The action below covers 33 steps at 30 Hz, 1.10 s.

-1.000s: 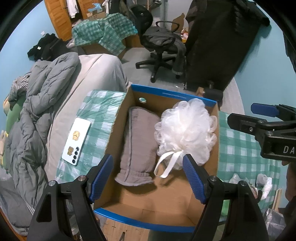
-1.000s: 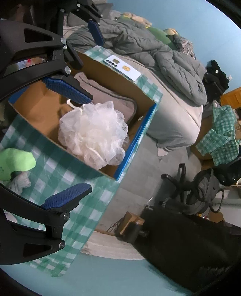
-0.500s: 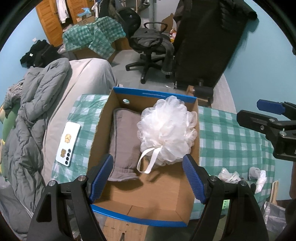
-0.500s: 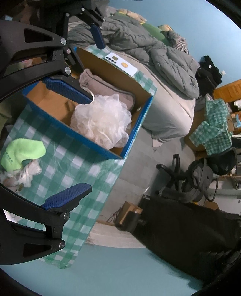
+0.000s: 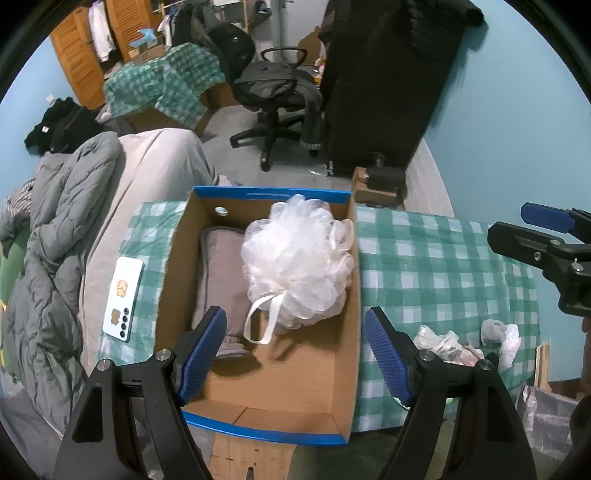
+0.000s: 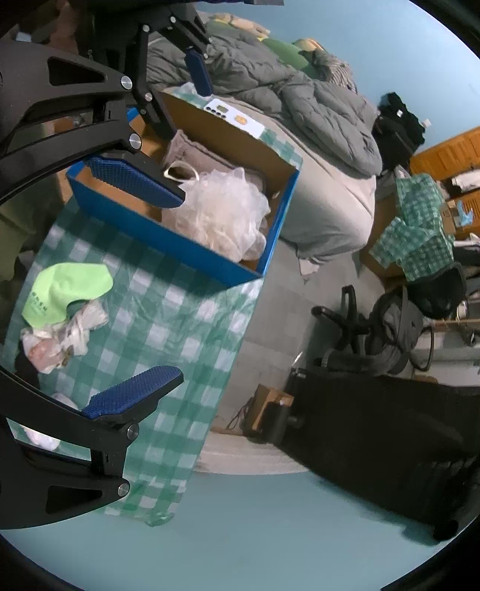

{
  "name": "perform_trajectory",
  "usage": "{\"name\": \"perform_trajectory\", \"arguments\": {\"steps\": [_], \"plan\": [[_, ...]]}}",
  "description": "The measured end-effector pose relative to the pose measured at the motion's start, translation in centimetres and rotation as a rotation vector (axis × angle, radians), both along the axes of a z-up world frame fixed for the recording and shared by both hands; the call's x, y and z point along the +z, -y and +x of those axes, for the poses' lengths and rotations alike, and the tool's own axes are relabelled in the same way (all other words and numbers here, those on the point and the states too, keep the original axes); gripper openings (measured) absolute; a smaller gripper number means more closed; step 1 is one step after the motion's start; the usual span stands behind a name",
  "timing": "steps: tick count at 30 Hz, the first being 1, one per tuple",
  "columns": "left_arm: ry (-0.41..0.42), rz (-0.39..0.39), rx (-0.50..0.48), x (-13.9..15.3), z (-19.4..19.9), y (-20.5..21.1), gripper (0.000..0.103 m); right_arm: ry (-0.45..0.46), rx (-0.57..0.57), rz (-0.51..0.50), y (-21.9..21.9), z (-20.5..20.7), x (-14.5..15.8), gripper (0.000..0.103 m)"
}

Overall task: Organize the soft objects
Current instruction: 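Move both grippers back over the table toward the white plastic bag bundles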

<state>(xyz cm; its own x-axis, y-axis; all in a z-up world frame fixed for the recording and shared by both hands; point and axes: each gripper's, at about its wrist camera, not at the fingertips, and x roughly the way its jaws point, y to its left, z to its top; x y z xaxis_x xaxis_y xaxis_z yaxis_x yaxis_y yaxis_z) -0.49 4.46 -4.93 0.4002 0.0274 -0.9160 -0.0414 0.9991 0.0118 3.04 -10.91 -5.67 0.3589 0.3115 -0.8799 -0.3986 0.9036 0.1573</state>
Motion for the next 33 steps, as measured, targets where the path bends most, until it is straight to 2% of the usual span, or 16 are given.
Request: {"name": "perform_trajectory", "arguments": {"steps": [15,24,33], "plan": [[-0.043,-0.019,-0.144,-1.0,0.2,5.6,0.079,-0.038,-0.164,-0.025,7.8,-1.8,-0.4,0.088],[-0.100,-0.037,-0.266,-3.3,0.5,9.9,0.079,-0.077,-0.259,-0.037,12.4,-3.4,-1.4,0.088],[-0.130,0.053,-0.422,-6.4,0.5,13.5,0.079,-0.119,-0.361,-0.040,16.4,-5.2,-3.0,0.088]]}}
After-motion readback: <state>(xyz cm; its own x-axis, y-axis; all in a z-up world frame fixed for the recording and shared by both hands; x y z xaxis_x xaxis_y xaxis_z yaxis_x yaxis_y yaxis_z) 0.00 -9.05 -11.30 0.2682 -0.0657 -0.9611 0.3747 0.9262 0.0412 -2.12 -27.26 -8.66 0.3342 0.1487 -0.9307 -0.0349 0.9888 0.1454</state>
